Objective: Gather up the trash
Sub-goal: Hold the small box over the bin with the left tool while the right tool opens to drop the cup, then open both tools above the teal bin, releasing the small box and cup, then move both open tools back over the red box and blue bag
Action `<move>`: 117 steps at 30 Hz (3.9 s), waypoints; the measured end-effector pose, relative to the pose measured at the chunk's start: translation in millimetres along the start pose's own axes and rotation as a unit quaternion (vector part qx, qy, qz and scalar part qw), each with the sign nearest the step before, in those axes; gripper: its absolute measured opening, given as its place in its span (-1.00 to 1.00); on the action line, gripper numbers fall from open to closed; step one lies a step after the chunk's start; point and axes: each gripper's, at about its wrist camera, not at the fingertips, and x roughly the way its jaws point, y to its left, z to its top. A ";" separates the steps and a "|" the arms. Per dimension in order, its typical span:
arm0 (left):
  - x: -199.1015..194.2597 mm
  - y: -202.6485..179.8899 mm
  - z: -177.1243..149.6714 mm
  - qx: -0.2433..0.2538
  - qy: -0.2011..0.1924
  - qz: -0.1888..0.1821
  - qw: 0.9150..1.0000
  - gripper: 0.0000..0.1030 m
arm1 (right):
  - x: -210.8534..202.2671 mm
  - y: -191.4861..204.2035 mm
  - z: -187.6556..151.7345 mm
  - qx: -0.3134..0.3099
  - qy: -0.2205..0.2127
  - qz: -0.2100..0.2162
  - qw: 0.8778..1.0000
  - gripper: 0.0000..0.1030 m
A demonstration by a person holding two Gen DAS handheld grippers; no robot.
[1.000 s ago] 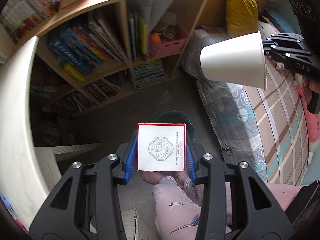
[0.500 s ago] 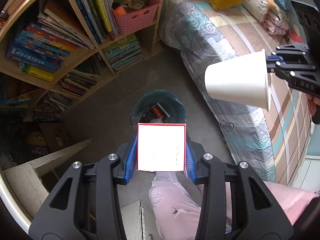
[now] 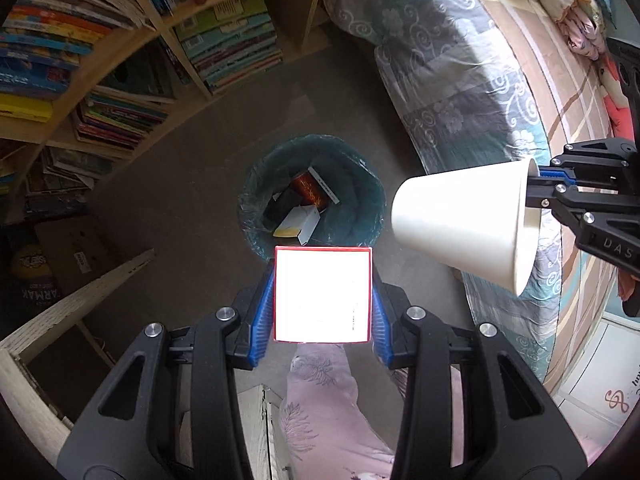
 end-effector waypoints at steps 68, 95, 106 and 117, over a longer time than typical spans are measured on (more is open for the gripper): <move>-260.3 87.9 -169.1 -0.171 -0.170 0.170 0.956 0.86 | -153.9 187.2 69.1 -0.305 -0.071 0.059 0.948 0.71; -308.9 210.7 -401.0 -0.429 -0.186 0.233 0.853 0.87 | -133.8 473.9 106.6 -0.582 -0.056 0.110 0.804 0.74; -289.6 258.3 -459.0 -0.489 -0.181 0.201 0.829 0.87 | -77.5 582.3 87.4 -0.645 -0.020 0.120 0.755 0.75; -282.6 316.5 -476.1 -0.462 -0.188 0.184 0.847 0.87 | -12.7 680.4 73.2 -0.697 0.038 0.140 0.702 0.75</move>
